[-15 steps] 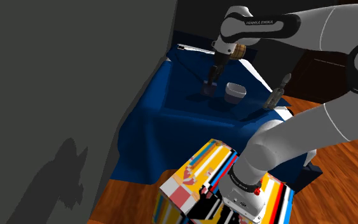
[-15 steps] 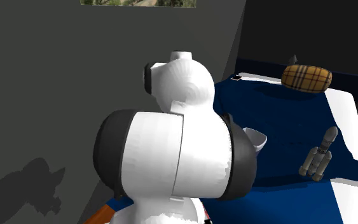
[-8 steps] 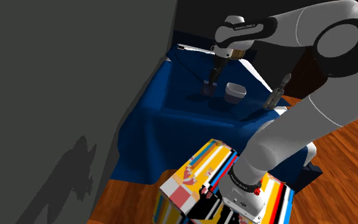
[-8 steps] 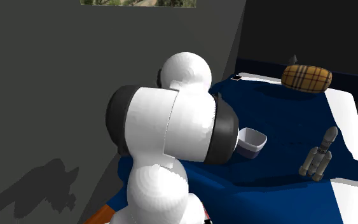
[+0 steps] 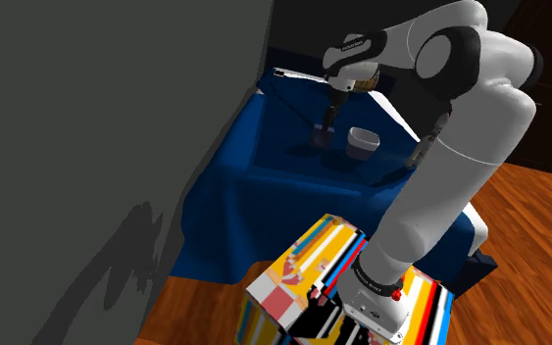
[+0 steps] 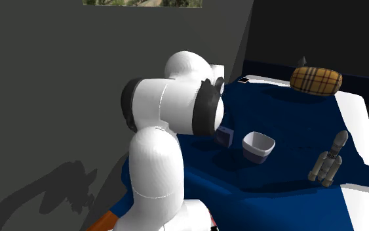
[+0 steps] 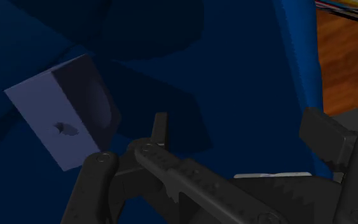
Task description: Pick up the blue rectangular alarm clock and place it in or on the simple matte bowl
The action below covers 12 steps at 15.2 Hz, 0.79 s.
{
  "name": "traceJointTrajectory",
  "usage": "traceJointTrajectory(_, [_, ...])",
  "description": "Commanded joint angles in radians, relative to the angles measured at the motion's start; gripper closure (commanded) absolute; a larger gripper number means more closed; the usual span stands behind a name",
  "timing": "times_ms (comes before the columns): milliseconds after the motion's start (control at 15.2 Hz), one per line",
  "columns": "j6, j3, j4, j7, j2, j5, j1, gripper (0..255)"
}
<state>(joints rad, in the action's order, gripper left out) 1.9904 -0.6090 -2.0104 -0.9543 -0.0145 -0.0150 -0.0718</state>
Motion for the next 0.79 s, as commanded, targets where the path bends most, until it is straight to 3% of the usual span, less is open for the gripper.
traceJointTrajectory(0, [0.016, -0.015, 0.065, -0.08, -0.096, -0.058, -0.019, 0])
traceJointTrajectory(396, [-0.004, 0.003, 0.311, -0.267, -0.362, -0.21, -0.133, 0])
traceJointTrajectory(726, [-0.054, 0.046, 0.549, -0.357, -0.56, -0.29, -0.245, 0])
